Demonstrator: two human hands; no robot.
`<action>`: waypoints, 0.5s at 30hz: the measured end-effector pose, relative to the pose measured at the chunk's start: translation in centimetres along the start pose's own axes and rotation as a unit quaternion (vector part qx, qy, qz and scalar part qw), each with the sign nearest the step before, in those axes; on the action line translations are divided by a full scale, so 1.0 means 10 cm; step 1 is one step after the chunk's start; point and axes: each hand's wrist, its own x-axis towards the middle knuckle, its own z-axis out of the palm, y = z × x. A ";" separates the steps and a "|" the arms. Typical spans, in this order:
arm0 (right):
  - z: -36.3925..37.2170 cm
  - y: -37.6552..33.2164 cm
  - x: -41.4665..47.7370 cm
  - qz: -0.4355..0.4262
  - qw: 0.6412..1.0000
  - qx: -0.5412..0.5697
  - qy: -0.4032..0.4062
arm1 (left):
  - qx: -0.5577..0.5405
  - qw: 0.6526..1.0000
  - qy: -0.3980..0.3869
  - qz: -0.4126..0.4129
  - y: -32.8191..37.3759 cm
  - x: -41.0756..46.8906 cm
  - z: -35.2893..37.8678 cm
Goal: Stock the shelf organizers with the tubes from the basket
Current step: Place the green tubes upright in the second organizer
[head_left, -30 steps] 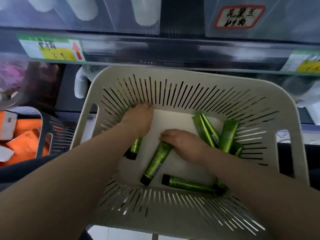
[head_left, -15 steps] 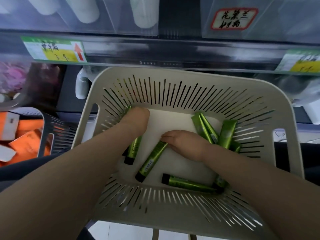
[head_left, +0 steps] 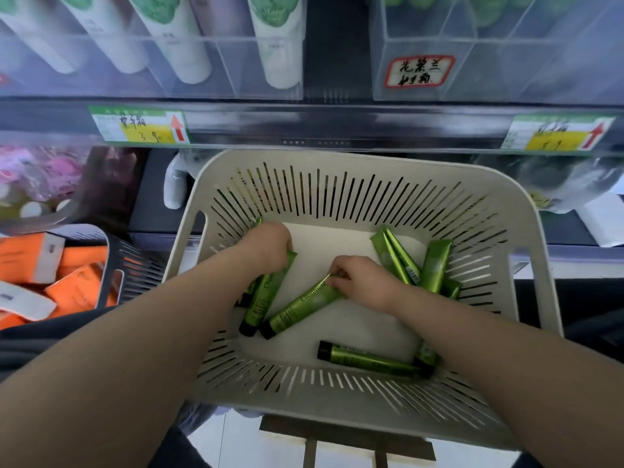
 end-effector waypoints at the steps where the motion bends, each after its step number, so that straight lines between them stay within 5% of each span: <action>1: -0.03 -0.03 -0.02 0.005 1.000 0.024 0.009 | 0.000 1.000 0.002 0.004 0.01 -0.03 -0.02; 7: -0.19 -0.18 -0.18 0.032 0.992 0.110 0.056 | -0.005 0.999 0.031 0.031 0.09 -0.27 -0.09; 15: -0.50 -0.32 -0.57 0.016 0.992 0.049 0.118 | -0.042 0.988 0.129 0.072 0.35 -0.73 -0.20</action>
